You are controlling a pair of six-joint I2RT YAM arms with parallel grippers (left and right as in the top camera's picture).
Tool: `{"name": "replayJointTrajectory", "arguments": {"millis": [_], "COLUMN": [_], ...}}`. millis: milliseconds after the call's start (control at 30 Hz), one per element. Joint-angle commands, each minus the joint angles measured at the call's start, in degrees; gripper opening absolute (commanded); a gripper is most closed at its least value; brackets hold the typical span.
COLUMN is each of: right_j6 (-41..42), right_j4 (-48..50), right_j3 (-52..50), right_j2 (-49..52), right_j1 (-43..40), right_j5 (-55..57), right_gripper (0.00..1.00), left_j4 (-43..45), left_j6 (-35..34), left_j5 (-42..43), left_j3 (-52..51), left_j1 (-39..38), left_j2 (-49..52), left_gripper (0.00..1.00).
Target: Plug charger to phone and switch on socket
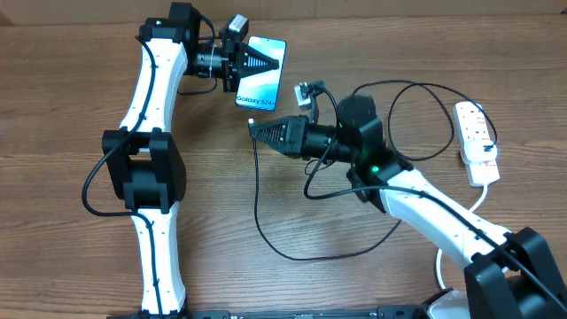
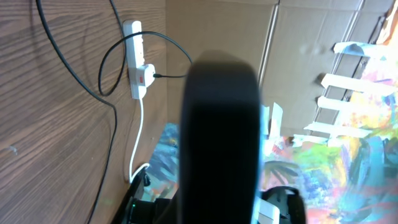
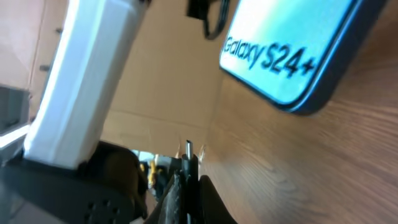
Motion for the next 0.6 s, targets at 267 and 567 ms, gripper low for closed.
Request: {"name": "replayJointTrajectory", "arguments": {"millis": [267, 567], "right_j6": [4.6, 3.3], "right_j4": [6.9, 8.1], "right_j3": [-5.7, -5.7], "right_j2": [-0.2, -0.1], "right_j1": [-0.4, -0.3], "right_j5": [3.0, 7.4], "right_gripper": [0.04, 0.04], "left_j4": [0.3, 0.3], "left_j6": [1.6, 1.6], "left_j5": [3.9, 3.9], "left_j3": [0.8, 0.8], "left_j1": [0.2, 0.2], "left_j2": [-2.9, -2.9], "left_gripper": [0.04, 0.04]}}
